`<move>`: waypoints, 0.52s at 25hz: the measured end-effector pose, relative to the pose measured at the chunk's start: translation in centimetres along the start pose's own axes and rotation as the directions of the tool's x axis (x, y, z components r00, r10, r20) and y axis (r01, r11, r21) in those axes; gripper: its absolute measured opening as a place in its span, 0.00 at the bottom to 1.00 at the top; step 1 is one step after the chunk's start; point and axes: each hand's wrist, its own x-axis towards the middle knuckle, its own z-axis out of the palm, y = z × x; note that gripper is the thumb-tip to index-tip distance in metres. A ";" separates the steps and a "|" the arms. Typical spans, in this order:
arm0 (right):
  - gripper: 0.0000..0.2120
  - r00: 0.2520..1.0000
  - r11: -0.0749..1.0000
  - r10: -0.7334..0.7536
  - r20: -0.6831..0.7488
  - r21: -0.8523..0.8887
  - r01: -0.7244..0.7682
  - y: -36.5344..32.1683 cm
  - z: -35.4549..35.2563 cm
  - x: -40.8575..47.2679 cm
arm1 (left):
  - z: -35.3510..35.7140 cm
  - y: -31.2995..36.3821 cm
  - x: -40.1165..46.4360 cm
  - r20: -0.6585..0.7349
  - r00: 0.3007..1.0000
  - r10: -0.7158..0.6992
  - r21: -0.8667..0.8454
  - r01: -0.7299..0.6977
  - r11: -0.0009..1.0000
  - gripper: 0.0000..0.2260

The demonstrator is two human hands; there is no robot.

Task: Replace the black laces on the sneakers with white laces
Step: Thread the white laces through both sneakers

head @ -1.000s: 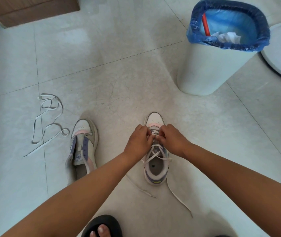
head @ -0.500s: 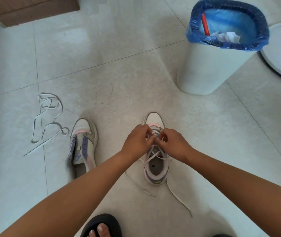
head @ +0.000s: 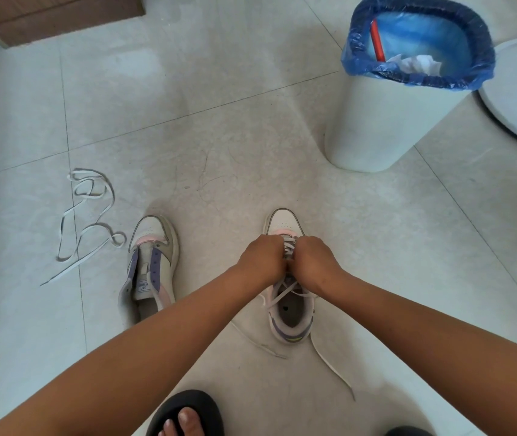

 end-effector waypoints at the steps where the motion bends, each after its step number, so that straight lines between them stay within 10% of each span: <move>1: 0.09 1.000 1.000 -0.001 0.004 -0.010 0.001 0.0 0.1 -0.1 | 0.1 0.1 -0.2 0.014 1.000 -0.008 0.014 0.008 1.000 0.06; 13: 0.13 0.977 0.985 0.049 0.209 0.150 -0.081 1.4 -1.2 -0.1 | 1.5 0.5 0.3 0.029 0.999 -0.044 -0.031 0.045 0.999 0.10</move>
